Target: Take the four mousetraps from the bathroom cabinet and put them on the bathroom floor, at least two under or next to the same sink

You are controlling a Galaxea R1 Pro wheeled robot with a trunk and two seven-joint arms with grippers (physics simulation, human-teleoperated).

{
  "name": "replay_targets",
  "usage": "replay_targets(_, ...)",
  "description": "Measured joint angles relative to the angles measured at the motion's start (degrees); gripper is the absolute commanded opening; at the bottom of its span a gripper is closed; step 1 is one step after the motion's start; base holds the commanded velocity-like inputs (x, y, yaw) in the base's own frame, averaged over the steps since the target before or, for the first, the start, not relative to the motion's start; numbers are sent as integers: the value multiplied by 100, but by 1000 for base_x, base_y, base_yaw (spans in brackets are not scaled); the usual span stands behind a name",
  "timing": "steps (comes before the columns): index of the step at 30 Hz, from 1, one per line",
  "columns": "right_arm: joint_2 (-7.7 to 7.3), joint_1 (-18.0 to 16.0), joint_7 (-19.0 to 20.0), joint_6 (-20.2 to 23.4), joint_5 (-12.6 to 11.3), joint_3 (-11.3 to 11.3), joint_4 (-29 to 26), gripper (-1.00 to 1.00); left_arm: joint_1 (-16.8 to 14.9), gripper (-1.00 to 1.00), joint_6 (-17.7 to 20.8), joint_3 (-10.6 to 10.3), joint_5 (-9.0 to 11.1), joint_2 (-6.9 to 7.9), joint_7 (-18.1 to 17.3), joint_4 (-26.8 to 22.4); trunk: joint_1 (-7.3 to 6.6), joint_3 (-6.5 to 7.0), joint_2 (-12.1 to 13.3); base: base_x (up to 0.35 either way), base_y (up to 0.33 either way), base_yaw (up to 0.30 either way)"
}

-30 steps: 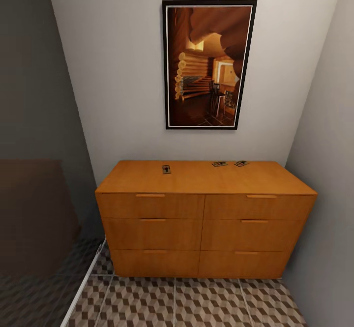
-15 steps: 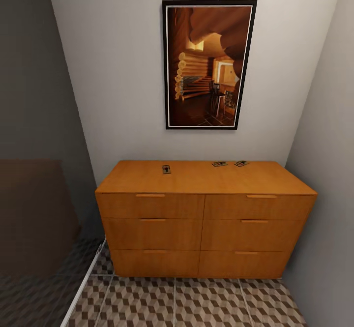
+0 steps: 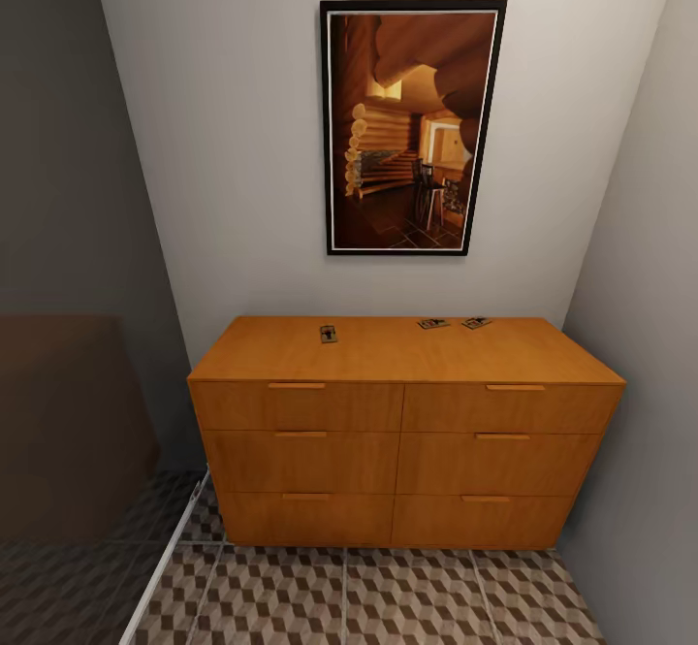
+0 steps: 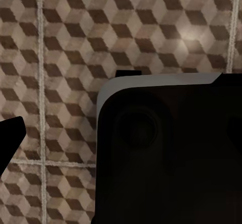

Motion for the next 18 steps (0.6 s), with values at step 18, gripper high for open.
replay_targets(18,-22,0,-17,25,-7,-7,8,-100,-16,100,1489,52,-8,-61,70,-1902,0,0,0,0,0,0)
